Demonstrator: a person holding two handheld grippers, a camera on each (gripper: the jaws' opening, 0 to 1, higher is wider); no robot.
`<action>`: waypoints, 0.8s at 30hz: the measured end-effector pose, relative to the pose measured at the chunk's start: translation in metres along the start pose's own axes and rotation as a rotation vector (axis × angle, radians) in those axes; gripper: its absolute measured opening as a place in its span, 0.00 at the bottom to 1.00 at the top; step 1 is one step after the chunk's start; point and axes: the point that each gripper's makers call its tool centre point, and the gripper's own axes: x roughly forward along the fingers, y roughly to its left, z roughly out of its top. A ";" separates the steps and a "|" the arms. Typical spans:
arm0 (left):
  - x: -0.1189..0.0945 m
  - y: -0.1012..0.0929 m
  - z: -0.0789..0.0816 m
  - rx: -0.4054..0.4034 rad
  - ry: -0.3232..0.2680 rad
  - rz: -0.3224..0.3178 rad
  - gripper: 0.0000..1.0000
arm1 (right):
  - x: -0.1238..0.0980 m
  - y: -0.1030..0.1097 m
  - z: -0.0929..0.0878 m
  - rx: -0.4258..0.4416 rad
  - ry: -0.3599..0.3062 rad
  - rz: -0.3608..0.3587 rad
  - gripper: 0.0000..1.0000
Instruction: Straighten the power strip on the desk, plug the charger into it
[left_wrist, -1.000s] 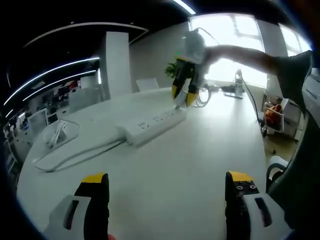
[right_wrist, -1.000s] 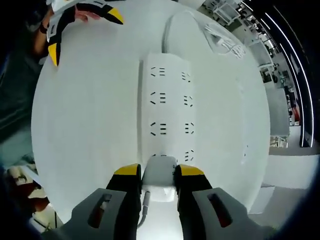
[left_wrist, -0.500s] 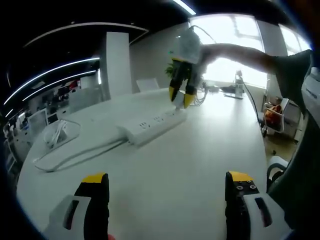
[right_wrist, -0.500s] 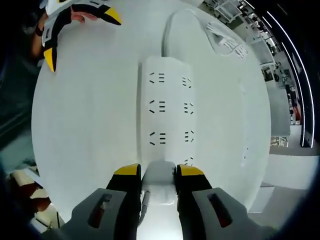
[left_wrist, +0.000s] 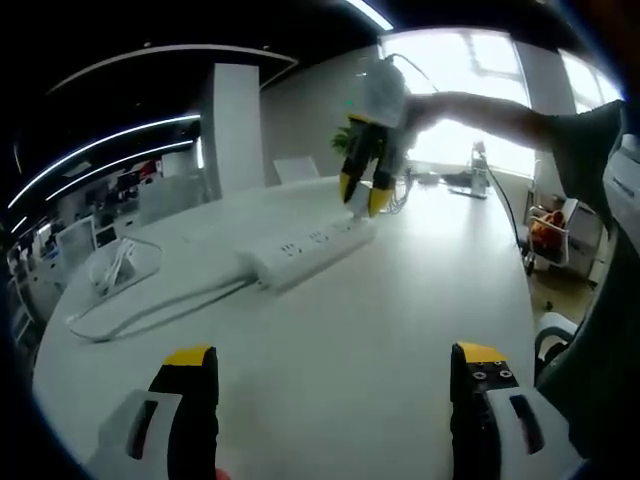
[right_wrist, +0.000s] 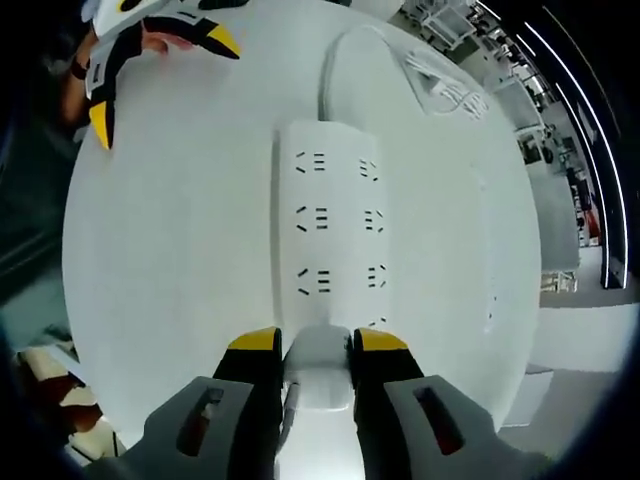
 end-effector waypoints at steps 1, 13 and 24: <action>0.000 0.000 0.000 0.000 0.001 0.000 1.00 | 0.000 0.000 0.000 0.005 -0.003 0.001 0.24; -0.001 0.001 -0.001 -0.001 0.003 0.005 1.00 | 0.001 -0.003 0.000 0.008 -0.030 0.002 0.23; 0.001 0.001 -0.003 -0.002 0.006 0.003 1.00 | 0.002 -0.004 0.002 0.036 -0.077 0.024 0.23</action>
